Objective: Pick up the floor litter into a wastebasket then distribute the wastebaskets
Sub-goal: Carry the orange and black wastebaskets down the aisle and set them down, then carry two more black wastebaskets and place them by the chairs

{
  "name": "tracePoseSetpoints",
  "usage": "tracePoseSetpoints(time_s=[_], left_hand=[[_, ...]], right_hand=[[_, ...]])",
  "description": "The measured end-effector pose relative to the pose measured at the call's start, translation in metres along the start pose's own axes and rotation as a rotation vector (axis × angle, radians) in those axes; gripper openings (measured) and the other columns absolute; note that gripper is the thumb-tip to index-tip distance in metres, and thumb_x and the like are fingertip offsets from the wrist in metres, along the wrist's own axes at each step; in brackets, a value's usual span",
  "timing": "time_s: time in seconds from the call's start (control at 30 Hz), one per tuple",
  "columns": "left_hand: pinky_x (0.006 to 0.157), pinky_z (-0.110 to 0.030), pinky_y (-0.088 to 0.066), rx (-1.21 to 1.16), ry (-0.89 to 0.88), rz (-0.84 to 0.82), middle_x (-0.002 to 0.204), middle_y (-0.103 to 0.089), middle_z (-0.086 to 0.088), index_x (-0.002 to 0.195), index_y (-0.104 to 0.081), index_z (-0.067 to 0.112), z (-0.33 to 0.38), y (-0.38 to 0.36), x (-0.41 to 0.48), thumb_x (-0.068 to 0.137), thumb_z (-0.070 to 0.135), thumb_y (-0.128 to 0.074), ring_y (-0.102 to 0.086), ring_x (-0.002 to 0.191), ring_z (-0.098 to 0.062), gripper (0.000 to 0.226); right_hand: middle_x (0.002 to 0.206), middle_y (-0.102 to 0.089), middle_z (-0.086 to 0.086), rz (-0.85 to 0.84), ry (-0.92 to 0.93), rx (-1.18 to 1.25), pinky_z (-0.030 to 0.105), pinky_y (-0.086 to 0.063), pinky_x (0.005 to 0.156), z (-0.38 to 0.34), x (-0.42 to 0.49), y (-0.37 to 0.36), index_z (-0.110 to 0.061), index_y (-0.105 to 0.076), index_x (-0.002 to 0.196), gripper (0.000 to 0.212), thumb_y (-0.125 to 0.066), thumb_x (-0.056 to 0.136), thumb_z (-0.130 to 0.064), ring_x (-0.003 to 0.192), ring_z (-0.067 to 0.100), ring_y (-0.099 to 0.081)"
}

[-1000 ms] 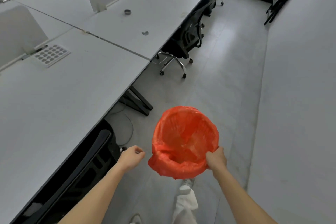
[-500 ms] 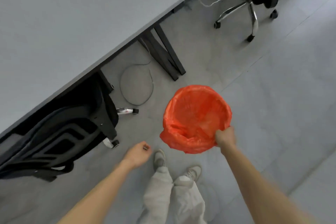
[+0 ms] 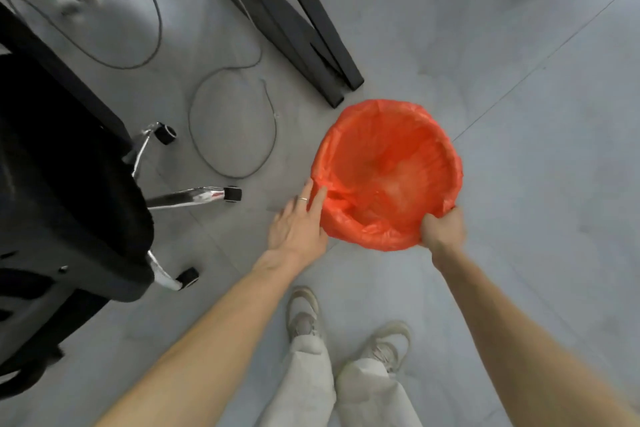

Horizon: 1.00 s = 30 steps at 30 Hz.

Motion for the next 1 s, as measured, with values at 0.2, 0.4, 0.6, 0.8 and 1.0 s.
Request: tracePoseSetpoints(time_s=[0.2,0.4,0.6,0.8,1.0], left_hand=[[0.1,-0.041,-0.042,0.09,-0.037,-0.201,0.165,0.009,0.01,0.157,-0.005,0.029,-0.003,-0.02,0.004,0.092,0.021,-0.048,-0.039,0.136,-0.026,0.079],[0.105,-0.043,-0.039,0.05,-0.004,-0.213,0.165,-0.004,0.003,0.155,-0.016,0.029,0.006,0.043,-0.04,0.093,0.021,-0.048,-0.033,0.141,-0.028,0.07],[0.112,-0.044,-0.034,-0.114,0.022,-0.087,0.164,-0.015,-0.002,0.153,-0.021,0.029,0.021,0.148,-0.14,0.092,0.025,-0.047,-0.029,0.144,-0.029,0.067],[0.104,-0.04,-0.04,-0.279,0.051,0.076,0.144,-0.048,-0.006,0.149,-0.033,0.026,0.017,0.24,-0.283,0.095,0.029,-0.046,-0.045,0.132,-0.029,0.056],[0.093,-0.037,-0.047,-0.561,0.323,0.28,0.129,-0.06,0.0,0.137,-0.047,0.029,-0.066,0.25,-0.476,0.095,0.032,-0.049,-0.058,0.114,-0.023,0.041]], right_hand=[[0.089,-0.067,0.01,-0.165,-0.021,-0.114,0.053,-0.06,0.079,0.014,0.007,0.005,-0.011,-0.057,0.103,0.027,-0.055,0.078,-0.02,0.083,0.037,-0.068],[0.127,-0.063,0.015,-0.289,0.148,-0.567,0.036,-0.044,0.095,-0.045,-0.067,0.06,-0.008,-0.057,0.13,0.039,-0.054,0.096,-0.027,0.122,0.037,-0.056],[0.121,-0.069,0.008,-0.373,0.475,-0.799,0.035,-0.048,0.089,-0.138,-0.199,0.114,-0.019,-0.064,0.117,0.03,-0.045,0.096,-0.03,0.112,0.035,-0.062],[0.112,-0.073,-0.003,-0.421,0.839,-0.76,0.031,-0.048,0.086,-0.21,-0.371,0.161,-0.028,-0.068,0.113,0.026,-0.05,0.096,-0.034,0.106,0.024,-0.066],[0.11,-0.073,-0.007,-0.625,1.14,-0.773,0.032,-0.052,0.088,-0.213,-0.557,0.169,-0.035,-0.066,0.114,0.023,-0.052,0.096,-0.036,0.101,0.017,-0.067]])
Point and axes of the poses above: each hand's wrist, its own x-axis towards the middle knuckle, its own y-axis out of the back of the hand, z = x × y, the point moved 6 cm from there along x, towards the middle knuckle
